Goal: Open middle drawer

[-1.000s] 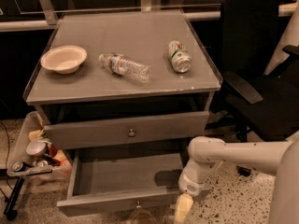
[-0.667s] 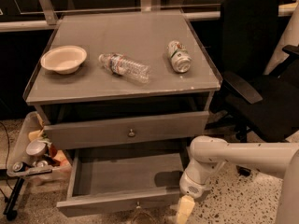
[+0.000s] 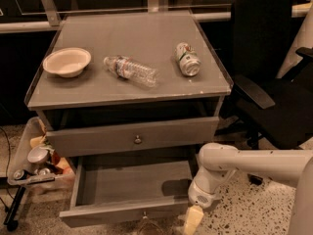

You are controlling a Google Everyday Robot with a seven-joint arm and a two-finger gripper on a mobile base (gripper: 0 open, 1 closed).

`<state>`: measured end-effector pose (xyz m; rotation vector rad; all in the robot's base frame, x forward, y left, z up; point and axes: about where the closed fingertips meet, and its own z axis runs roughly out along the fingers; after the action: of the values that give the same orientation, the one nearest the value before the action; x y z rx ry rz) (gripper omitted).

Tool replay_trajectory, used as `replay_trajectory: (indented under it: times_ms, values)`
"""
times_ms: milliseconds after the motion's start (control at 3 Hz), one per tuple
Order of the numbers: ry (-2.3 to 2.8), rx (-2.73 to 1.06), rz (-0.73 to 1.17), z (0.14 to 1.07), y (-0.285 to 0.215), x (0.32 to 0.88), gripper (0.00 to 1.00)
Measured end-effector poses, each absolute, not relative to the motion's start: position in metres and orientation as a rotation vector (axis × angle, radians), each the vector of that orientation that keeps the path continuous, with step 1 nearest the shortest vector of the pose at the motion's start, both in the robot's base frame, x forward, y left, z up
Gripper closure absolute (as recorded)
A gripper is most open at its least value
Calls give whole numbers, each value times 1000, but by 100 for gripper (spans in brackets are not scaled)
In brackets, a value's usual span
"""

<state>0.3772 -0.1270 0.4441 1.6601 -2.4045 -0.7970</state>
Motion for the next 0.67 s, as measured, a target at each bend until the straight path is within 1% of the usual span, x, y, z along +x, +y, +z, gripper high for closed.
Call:
replay_trajectory:
  times_ms: [667]
  values:
    - [-2404,1660,-797,444,-127,377,60]
